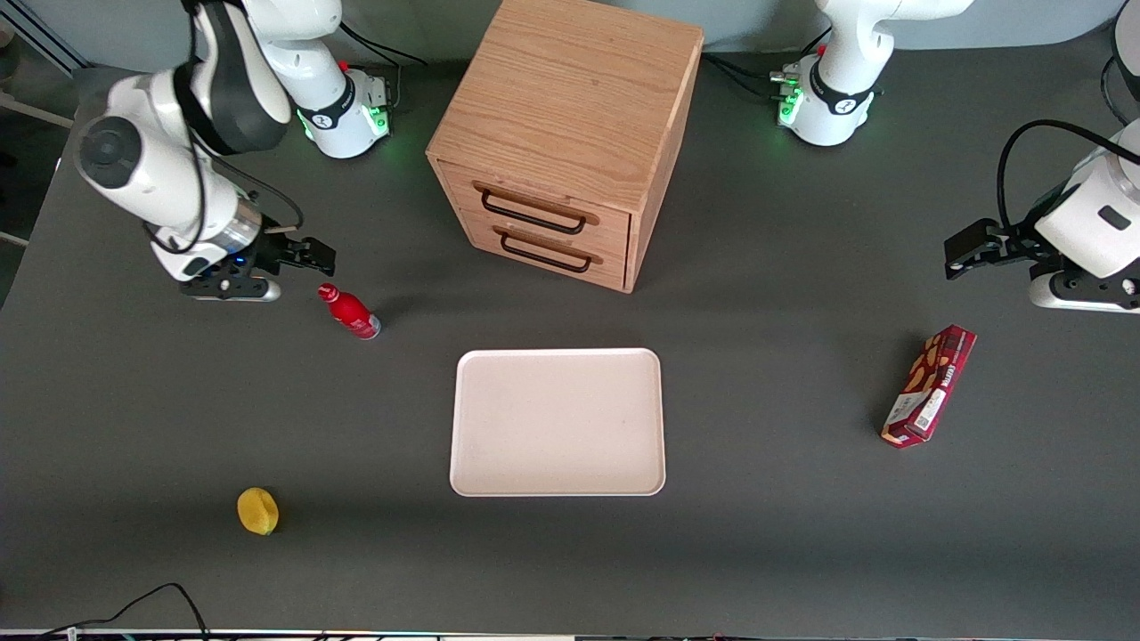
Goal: Place coke bottle on tray
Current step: 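Move the open right gripper down toward the red Coca-Cola bottle, then close the right gripper around the red bottle's body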
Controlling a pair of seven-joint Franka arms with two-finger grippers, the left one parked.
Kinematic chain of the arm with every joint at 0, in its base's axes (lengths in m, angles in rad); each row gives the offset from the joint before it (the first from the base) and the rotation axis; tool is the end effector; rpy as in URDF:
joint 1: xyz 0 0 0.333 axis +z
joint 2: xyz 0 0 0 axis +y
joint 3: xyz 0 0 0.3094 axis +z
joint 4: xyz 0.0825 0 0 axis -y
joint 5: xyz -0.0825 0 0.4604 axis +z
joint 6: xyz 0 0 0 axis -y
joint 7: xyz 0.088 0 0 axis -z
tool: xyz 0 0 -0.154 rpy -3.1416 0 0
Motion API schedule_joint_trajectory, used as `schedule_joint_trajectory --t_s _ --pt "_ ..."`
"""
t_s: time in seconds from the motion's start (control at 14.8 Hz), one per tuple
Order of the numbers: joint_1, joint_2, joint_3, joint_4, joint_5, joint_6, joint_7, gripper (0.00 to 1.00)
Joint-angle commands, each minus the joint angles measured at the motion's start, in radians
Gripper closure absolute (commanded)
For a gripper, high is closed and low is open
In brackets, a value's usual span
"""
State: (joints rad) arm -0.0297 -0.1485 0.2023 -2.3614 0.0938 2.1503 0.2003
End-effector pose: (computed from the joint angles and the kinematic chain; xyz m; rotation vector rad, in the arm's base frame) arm 0.5235 0.0962 0.2808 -3.1025 0.1316 0.1123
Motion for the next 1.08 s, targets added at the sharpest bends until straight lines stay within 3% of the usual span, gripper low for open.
schedule_joint_trajectory --t_s 0.0,0.41,0.68,0.74,0.81,0.95,1.01 --pt "0.002 0.0 -0.003 -0.102 0.017 0.144 -0.004 0.0" --pt "0.004 0.079 -0.003 -0.119 -0.026 0.292 -0.004 0.0" --pt "0.011 0.096 -0.001 -0.108 -0.04 0.302 -0.006 0.17" --pt "0.011 0.096 -0.001 -0.107 -0.04 0.302 -0.006 0.24" --pt "0.011 0.096 -0.003 -0.107 -0.042 0.302 -0.006 0.38" --pt "0.011 0.096 -0.001 -0.108 -0.042 0.302 -0.007 0.9" --pt "0.011 0.096 -0.001 -0.108 -0.042 0.302 -0.006 1.0"
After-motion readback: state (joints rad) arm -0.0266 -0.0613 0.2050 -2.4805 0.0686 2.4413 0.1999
